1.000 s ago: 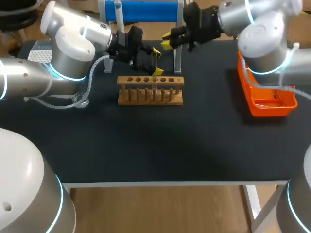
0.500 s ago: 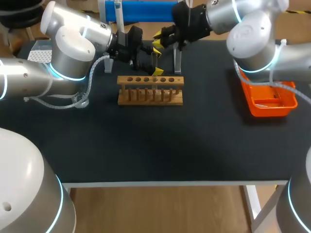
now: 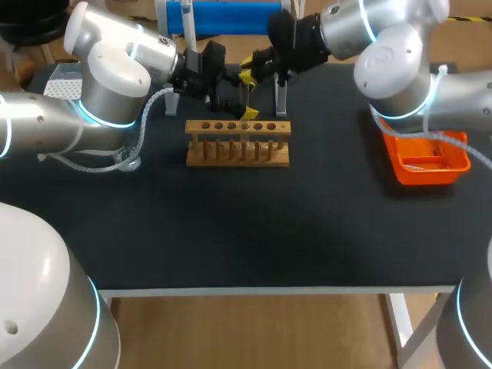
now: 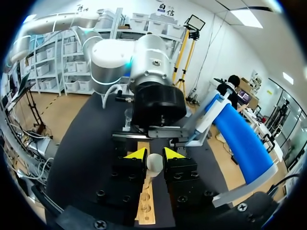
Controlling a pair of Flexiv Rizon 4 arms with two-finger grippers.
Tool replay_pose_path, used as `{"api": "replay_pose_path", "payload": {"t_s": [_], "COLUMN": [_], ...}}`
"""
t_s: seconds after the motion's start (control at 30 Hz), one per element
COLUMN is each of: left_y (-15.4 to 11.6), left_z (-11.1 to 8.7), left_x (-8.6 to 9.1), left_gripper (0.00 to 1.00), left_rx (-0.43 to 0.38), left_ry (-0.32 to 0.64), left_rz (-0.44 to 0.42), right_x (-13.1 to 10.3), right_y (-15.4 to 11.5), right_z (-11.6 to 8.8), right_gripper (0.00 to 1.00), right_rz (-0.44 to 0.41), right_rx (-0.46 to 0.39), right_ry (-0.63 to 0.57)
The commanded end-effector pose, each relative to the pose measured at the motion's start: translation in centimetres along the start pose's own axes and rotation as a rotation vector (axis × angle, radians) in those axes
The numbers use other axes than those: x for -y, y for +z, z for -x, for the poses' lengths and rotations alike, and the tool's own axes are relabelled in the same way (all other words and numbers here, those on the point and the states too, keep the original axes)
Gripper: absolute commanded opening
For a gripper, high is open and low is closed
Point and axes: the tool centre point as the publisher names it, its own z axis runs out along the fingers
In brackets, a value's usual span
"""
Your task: Invert the test tube, pick up the pipette, mount the tip to pipette, aspirate from beaker and dispense into the tube, eject the tip, return the pipette, and cap with the stopper.
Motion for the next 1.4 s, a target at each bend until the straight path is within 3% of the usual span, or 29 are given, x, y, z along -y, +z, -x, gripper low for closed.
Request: {"api": "replay_pose_path", "payload": {"t_s": [0.03,0.53,1.4], "left_y": [0.0,0.0,0.0], "left_z": [0.1,0.1,0.1], "left_x": [0.0,0.0,0.0], "left_gripper": [1.00,1.00,1.00], "left_rx": [-0.005,-0.005,-0.005], "left_ry": [0.000,0.000,0.000], "left_rz": [-0.001,-0.001,-0.001], "right_x": [0.3,1.1,0.3], "right_y": [0.1,0.5,1.0], "right_z": [-0.1,-0.6,-0.1], "right_gripper": [0.00,0.00,0.00], "right_rz": [-0.004,-0.019,0.000], "right_rx": [-0.002,-0.009,-0.003], "right_ry": [0.004,0.014,0.018]}}
